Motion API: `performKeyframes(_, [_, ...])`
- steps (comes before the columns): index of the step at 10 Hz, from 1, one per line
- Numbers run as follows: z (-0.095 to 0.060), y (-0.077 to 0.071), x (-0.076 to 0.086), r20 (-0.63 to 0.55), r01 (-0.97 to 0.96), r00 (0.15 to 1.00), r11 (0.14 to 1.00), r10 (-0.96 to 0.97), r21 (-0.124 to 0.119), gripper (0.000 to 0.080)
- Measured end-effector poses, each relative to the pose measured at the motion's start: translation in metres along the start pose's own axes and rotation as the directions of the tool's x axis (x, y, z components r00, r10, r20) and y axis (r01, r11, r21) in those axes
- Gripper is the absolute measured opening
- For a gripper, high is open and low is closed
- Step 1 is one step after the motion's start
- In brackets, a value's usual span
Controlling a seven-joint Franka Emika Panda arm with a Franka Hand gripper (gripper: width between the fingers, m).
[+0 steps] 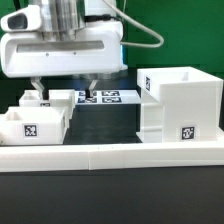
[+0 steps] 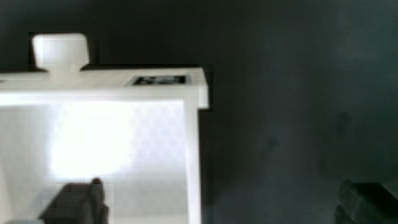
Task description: Assemble drawer
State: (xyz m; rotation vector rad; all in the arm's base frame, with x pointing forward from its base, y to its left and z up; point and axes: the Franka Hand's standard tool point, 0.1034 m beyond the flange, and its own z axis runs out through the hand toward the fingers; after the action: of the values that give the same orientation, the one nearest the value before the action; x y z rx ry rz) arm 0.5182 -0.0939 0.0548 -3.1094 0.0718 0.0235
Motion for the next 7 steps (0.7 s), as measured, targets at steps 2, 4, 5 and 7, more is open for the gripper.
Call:
performKeyframes(2, [0.016,0.006,-0.002,-0.004,0.008,1.000,1.000,-0.008,-0.017,0.0649])
performKeyframes(4, [0.031,0.008,-0.004,-0.004,0.015,1.000,0.999,-0.015,-0.031,0.0649])
performKeyframes(5, [0.039,0.009,-0.006,0.002,0.017,1.000,0.999,-0.017,-0.035,0.0649])
performKeyframes(7, [0.045,0.009,-0.010,0.014,0.026,1.000,0.999,-0.026,-0.036,0.0649])
